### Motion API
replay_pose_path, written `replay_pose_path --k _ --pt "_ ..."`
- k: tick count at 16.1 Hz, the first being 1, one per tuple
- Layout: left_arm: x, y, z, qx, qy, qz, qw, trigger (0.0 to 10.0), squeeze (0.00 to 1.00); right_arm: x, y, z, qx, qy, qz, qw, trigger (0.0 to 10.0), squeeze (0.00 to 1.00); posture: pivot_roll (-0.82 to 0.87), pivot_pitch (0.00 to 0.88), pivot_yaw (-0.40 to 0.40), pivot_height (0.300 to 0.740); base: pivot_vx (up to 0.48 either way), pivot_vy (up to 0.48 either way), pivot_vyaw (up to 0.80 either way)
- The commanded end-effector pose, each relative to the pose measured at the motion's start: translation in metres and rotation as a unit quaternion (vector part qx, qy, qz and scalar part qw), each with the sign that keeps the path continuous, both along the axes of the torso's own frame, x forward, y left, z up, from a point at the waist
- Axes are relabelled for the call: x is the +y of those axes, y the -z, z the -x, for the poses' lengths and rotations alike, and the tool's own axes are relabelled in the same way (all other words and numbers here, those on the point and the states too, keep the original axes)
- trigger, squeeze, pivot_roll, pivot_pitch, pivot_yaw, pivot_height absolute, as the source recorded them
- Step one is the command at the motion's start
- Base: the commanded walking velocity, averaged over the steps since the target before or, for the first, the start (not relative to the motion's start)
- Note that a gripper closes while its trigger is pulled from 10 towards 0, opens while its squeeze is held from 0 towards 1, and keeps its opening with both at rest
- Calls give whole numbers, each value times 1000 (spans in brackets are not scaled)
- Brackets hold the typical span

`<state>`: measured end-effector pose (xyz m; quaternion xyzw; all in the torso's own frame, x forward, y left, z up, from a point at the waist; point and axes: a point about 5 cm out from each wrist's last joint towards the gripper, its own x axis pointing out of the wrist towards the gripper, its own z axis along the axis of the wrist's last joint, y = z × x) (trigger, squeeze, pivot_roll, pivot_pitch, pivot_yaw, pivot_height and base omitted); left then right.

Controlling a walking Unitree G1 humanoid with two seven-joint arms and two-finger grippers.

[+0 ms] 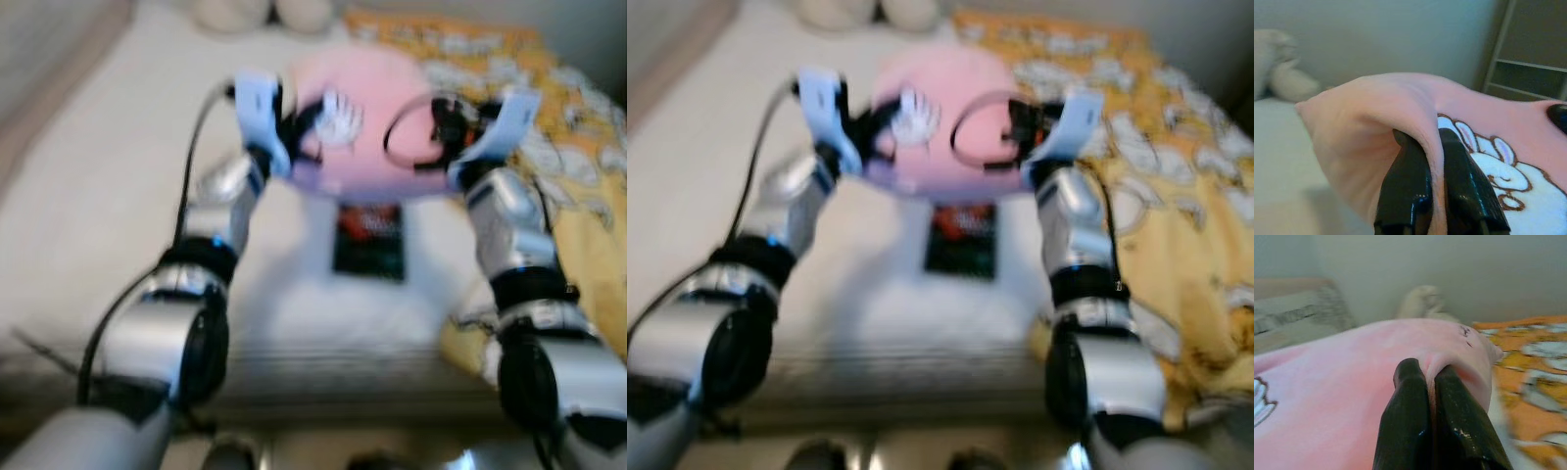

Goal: Clean up the room

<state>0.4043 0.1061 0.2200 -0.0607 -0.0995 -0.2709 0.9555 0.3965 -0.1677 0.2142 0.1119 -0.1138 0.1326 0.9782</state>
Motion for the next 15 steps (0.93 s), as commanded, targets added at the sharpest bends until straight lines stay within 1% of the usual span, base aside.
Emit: replay_pose_path --k 1,4,6,10,11,14,15 --pt "22 -15 -2 -30 -46 23 998 0 0 -22 -9 1 -22 44 -4 999 0 75 -29 0 -50 740 0 480 781" --pt "22 -15 -2 -31 -50 27 998 0 0 -17 -10 -1 -23 36 -3 999 0 71 -19 0 -59 740 0 480 762" --pt "25 -14 -1 -31 -55 28 998 0 0 -12 -9 -2 -20 21 -14 999 0 51 -11 0 -65 740 0 480 0" --pt "27 -12 -1 -28 -61 27 997 0 0 -6 -4 -2 -14 11 -8 1000 0 47 -7 0 -71 740 0 480 0" --pt "26 -11 -1 -26 -61 26 997 0 0 -5 -2 -2 -13 7 1 1000 0 47 -7 0 -71 740 0 480 0" --pt "26 -9 -1 -26 -63 24 997 0 0 -7 0 -1 -12 8 3 1000 0 51 -8 0 -69 740 0 480 0" --pt "27 -9 -1 -27 -72 24 997 0 0 -9 1 -1 -11 11 2 1000 0 55 -12 0 -66 740 0 0 0"
